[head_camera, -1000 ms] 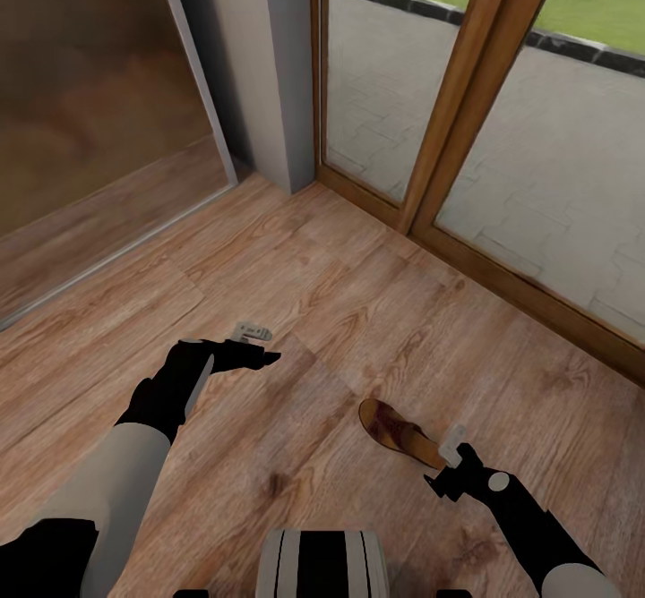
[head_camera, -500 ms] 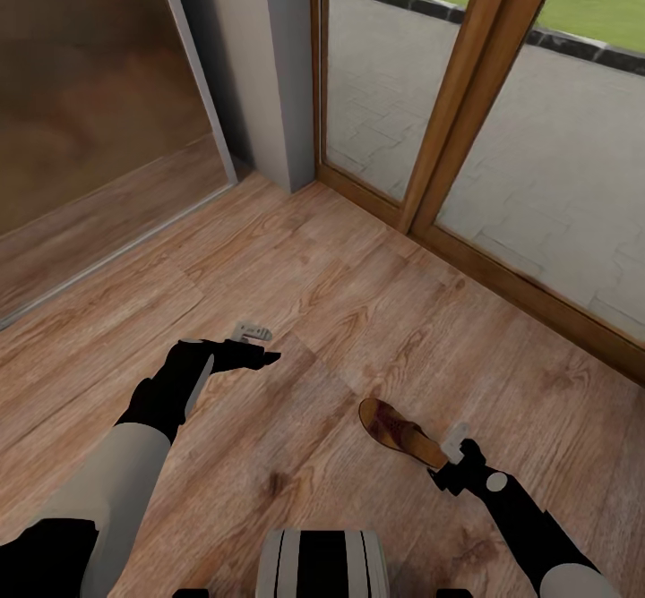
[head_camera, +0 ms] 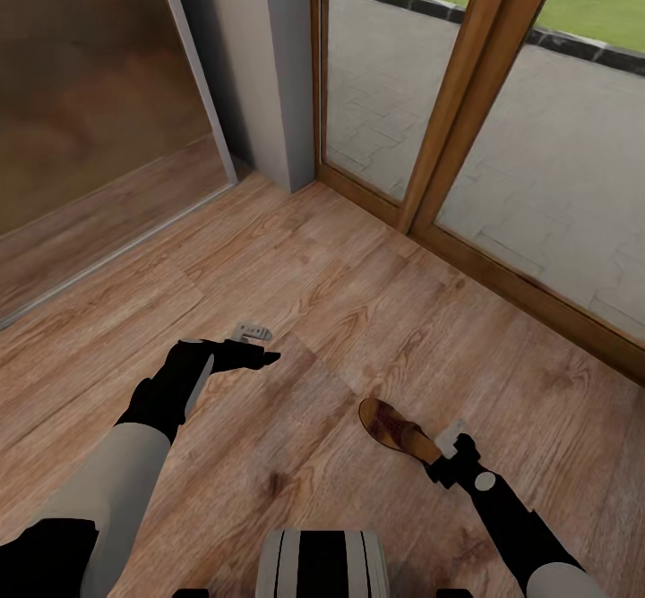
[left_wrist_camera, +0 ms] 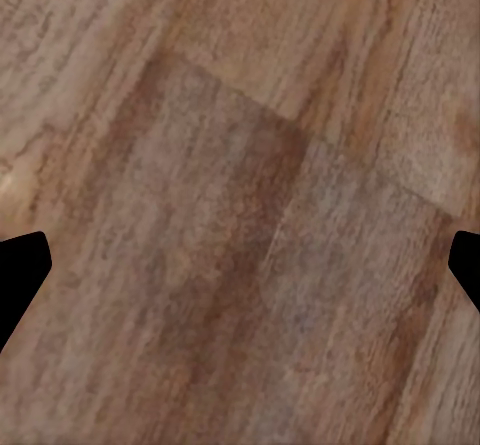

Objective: Pick up the two gym shoes and the two sandals from the corridor floor and place them onto the hallstand (shoe rack) in the corridor, making sure they are on the rack and not on the floor. Arrange them so the two gym shoes are next to each other and the two sandals are next to each other.

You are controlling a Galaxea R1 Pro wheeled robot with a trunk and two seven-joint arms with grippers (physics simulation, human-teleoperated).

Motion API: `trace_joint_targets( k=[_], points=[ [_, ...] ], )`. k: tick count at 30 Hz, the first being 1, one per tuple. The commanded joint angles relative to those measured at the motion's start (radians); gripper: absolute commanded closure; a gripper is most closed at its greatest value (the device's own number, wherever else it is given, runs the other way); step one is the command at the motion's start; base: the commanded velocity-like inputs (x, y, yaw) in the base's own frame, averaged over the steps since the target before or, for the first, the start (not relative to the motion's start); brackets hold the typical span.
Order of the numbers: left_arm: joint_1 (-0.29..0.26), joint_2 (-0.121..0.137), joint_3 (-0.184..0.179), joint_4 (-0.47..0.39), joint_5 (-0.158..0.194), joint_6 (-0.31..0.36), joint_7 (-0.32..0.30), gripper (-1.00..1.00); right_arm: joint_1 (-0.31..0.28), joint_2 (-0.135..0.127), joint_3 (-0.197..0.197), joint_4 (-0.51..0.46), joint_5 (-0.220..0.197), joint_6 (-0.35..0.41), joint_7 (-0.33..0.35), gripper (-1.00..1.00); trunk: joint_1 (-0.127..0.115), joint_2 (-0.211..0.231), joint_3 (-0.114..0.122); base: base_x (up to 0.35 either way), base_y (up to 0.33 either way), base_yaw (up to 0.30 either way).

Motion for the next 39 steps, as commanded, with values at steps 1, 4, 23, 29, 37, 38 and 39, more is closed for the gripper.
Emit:
trace_joint_targets(
  k=[1, 4, 23, 29, 37, 38, 39],
  points=[
    [0.0, 0.0, -0.001, -0.001, -0.011, 0.001, -0.007, -1.0, 0.0, 0.001, -0.003, -0.002, 0.008, 0.003, 0.007, -1.0, 0.0, 0.0, -0.001, 0.0, 0.0, 0.0],
    [0.0, 0.0, -0.001, -0.001, -0.011, 0.001, -0.007, -1.0, 0.0, 0.004, -0.003, -0.001, 0.008, 0.003, 0.004, -1.0, 0.0, 0.0, -0.001, 0.0, 0.0, 0.0],
    [0.0, 0.0, -0.001, -0.005, -0.011, 0.0, -0.009, -1.0, -0.001, 0.02, -0.003, 0.0, 0.008, 0.004, -0.001, -1.0, 0.0, 0.0, -0.001, 0.0, 0.0, 0.0],
    [0.001, 0.0, -0.001, -0.008, -0.011, 0.0, -0.009, -1.0, -0.001, 0.02, -0.003, 0.0, 0.008, 0.003, -0.001, -1.0, 0.0, 0.0, -0.001, 0.0, 0.0, 0.0],
    [0.001, 0.0, -0.001, -0.009, -0.011, 0.001, -0.007, -1.0, 0.0, 0.019, -0.003, 0.003, 0.008, 0.002, -0.001, -1.0, 0.0, 0.0, -0.001, 0.0, 0.0, 0.0],
    [0.001, 0.0, -0.001, -0.009, -0.011, 0.001, -0.007, -1.0, 0.0, 0.019, -0.003, 0.004, 0.008, 0.001, -0.001, -1.0, 0.0, 0.0, -0.001, 0.0, 0.0, 0.0],
    [0.001, 0.0, -0.001, -0.009, -0.011, 0.001, -0.007, -1.0, 0.0, 0.019, -0.003, 0.005, 0.008, 0.001, -0.001, -1.0, 0.0, 0.0, -0.001, 0.0, 0.0, 0.0]
  ],
)
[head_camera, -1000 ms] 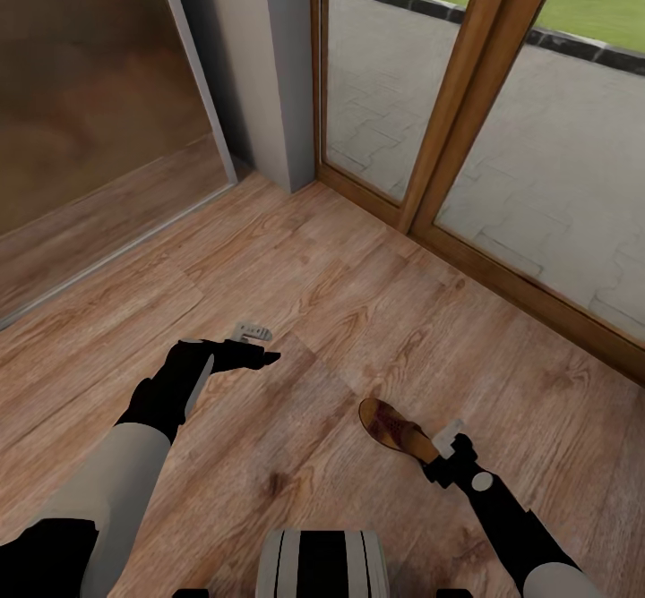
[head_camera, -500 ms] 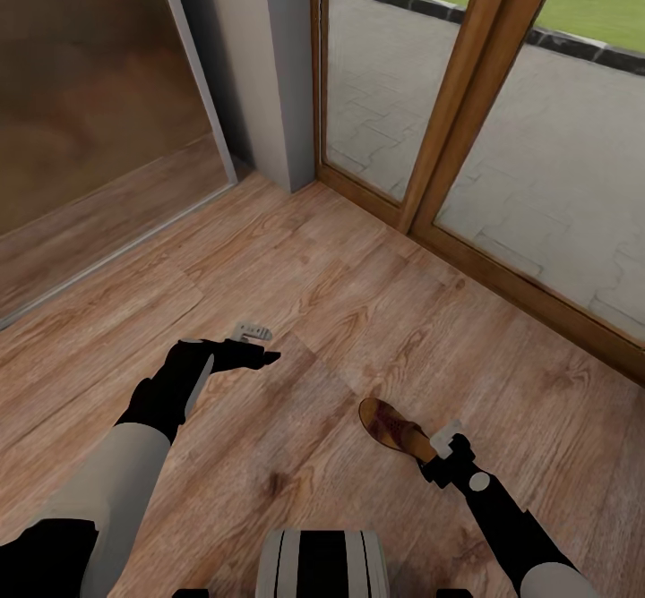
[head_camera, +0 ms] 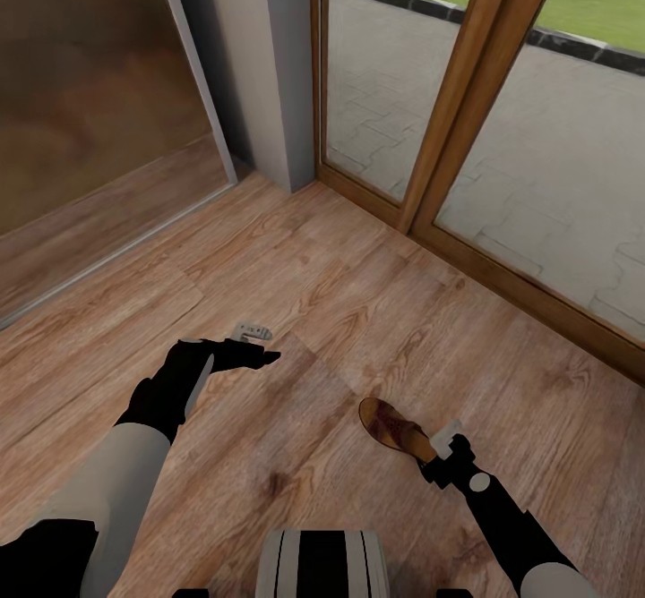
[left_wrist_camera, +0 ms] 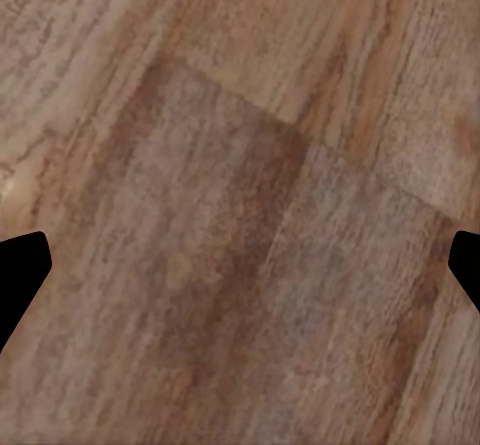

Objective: Pick up the two gym shoes and the two sandals from the corridor floor and place them onto the hallstand (shoe rack) in the corridor, making sure they are on the rack and not on the floor. Arrange them so the two gym shoes are next to each other and the two sandals are next to each other.

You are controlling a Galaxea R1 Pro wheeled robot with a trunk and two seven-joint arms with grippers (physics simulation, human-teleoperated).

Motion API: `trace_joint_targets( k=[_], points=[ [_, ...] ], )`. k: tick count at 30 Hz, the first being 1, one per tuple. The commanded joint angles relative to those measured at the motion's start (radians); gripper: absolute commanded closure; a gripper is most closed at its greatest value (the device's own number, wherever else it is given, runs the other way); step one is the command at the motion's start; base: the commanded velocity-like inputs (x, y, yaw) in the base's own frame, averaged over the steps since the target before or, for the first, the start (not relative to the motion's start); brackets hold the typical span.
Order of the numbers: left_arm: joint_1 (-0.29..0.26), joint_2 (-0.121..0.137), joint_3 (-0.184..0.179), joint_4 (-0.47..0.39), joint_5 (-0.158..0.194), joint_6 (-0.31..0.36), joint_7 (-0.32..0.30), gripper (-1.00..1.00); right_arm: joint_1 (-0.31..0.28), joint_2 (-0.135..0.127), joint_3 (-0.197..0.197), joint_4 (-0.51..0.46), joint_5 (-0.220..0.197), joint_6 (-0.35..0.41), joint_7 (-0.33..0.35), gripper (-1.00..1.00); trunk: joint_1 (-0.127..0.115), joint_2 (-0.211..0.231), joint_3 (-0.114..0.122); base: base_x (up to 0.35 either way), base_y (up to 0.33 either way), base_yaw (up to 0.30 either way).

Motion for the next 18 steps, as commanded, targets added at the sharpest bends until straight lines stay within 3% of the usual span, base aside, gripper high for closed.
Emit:
trace_joint_targets(
  k=[1, 18],
  points=[
    [0.0, 0.0, -0.001, -0.001, -0.011, 0.001, -0.007, -1.0, 0.0, 0.001, -0.004, -0.002, 0.008, 0.003, 0.008, -1.0, 0.0, 0.0, -0.001, 0.0, 0.0, 0.0],
    [0.0, 0.002, -0.002, -0.001, -0.011, 0.002, -0.006, -1.0, 0.0, 0.0, -0.002, 0.001, 0.008, -0.009, 0.008, -1.0, 0.0, 0.0, -0.001, 0.0, 0.0, 0.0]
  ],
)
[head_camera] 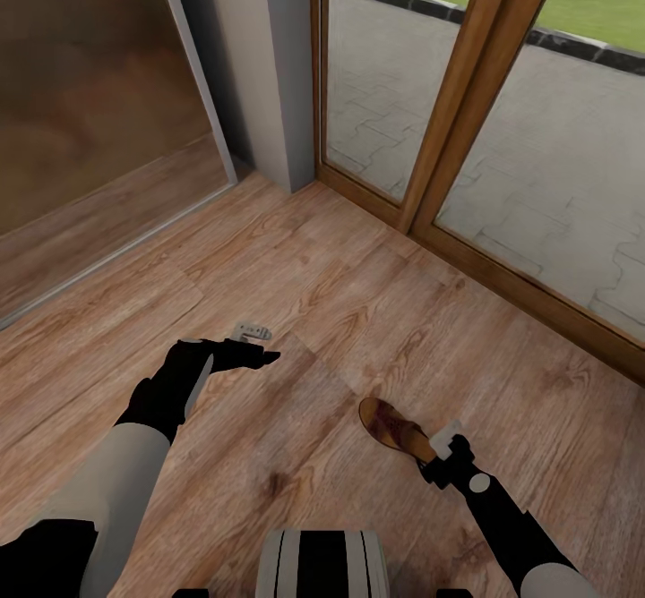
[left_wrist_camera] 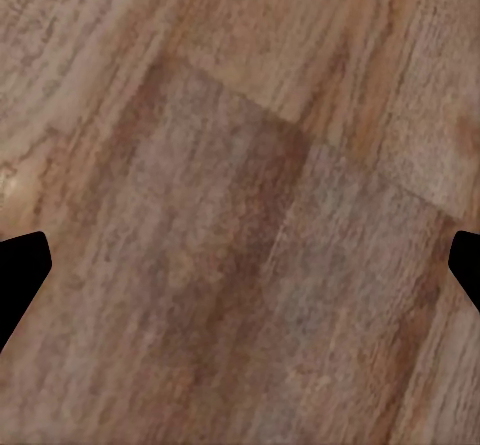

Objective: Pick up the two gym shoes and the two sandals from the corridor floor and place them onto the hallstand (shoe rack) in the corridor, making sure they are on the rack and not on the floor. Arrange them so the two gym shoes are next to each other and the two sandals are next to each other.

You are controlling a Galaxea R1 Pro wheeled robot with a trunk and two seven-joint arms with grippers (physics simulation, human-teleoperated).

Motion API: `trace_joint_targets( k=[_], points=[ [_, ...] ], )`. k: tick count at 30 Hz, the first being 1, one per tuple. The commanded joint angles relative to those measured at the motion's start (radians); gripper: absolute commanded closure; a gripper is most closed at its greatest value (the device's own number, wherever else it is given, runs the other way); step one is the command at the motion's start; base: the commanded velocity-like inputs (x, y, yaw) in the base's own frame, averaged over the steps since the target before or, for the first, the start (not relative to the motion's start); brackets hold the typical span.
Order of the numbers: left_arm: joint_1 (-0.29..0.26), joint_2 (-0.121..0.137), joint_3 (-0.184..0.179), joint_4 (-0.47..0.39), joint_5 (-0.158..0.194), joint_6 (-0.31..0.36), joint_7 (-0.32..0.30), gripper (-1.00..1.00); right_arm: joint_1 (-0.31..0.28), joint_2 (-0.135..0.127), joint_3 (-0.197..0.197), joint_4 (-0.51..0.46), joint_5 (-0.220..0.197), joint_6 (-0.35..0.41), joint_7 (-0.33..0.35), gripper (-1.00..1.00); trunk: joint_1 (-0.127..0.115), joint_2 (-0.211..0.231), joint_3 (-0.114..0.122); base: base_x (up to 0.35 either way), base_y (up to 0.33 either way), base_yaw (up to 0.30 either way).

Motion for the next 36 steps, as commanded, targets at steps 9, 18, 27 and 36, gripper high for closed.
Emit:
trace_joint_targets(
  k=[9, 18, 27, 36],
  points=[
    [0.0, 0.001, -0.002, -0.001, -0.011, 0.002, -0.008, -1.0, 0.0, 0.001, -0.004, -0.003, 0.008, -0.028, 0.008, -1.0, 0.0, 0.0, -0.004, 0.0, 0.0, 0.0],
    [0.0, 0.001, -0.002, -0.001, -0.011, 0.002, -0.009, -1.0, 0.0, 0.001, -0.005, -0.004, 0.008, -0.027, 0.008, -1.0, 0.001, -0.001, -0.014, 0.0, 0.0, 0.0],
    [0.0, 0.001, -0.002, -0.001, -0.011, 0.002, -0.009, -1.0, 0.0, 0.001, -0.005, -0.004, 0.008, -0.028, 0.008, -1.0, 0.001, -0.001, -0.014, 0.0, 0.0, 0.0],
    [0.0, 0.002, -0.002, -0.001, -0.011, 0.002, -0.009, -1.0, 0.0, 0.001, -0.005, -0.004, 0.008, -0.027, 0.008, -1.0, 0.003, -0.002, -0.04, 0.0, 0.0, 0.0]
  ],
)
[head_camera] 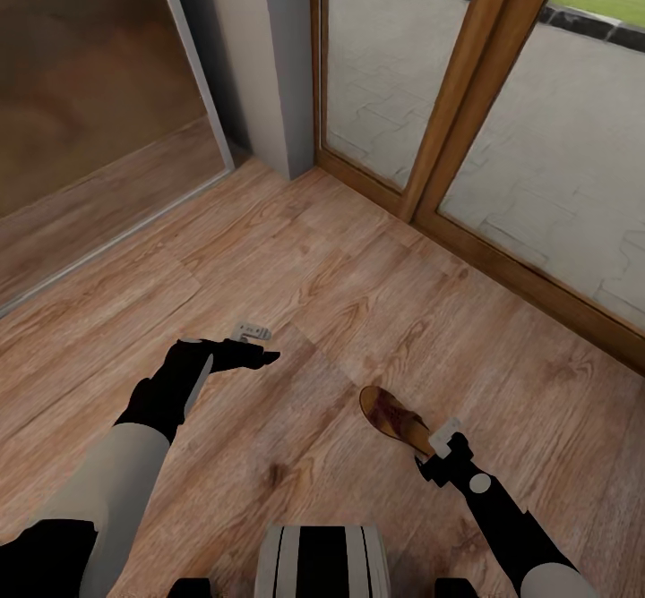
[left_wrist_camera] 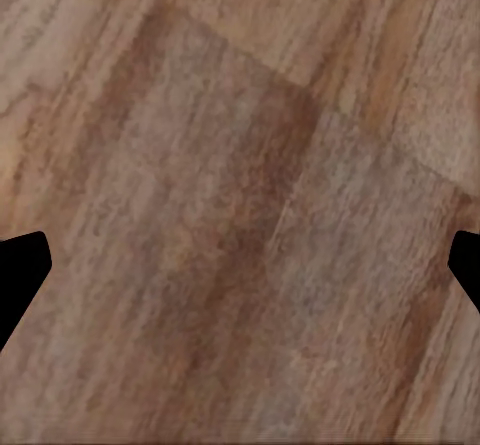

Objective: Pick up the two gym shoes and the two sandals from the corridor floor and place them onto the hallstand (shoe rack) in the corridor, making sure they are on the rack and not on the floor. Arrange them so the two gym shoes are next to each other and the two sandals are next to each other.

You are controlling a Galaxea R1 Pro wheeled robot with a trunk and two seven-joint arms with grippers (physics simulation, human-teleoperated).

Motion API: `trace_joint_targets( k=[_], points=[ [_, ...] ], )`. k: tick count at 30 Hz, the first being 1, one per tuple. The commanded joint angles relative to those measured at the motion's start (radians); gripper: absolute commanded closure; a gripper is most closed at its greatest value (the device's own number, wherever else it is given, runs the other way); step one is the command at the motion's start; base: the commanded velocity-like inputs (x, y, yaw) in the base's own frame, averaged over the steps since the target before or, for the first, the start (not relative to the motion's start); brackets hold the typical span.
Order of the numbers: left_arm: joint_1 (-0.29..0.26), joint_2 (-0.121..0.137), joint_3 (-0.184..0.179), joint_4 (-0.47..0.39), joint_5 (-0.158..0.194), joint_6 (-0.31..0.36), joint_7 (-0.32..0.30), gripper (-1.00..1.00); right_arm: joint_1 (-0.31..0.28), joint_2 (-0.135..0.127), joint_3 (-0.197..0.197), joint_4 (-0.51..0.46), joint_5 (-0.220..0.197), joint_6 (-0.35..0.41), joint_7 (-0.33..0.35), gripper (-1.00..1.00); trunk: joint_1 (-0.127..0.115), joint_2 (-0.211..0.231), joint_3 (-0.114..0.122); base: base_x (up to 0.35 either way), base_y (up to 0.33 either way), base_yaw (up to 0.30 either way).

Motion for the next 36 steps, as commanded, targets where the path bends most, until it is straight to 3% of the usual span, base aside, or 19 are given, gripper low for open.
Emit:
trace_joint_targets(
  k=[1, 36],
  points=[
    [0.0, 0.001, -0.001, -0.001, -0.01, 0.001, -0.007, -1.0, 0.0, 0.001, -0.004, -0.003, 0.008, 0.002, 0.008, -1.0, 0.0, 0.0, -0.002, 0.0, 0.0, 0.0],
    [0.0, 0.001, -0.001, -0.003, -0.01, 0.001, -0.007, -1.0, 0.0, 0.001, -0.004, -0.008, 0.008, 0.001, 0.008, -1.0, 0.001, -0.001, -0.023, 0.0, 0.0, 0.0]
  ],
)
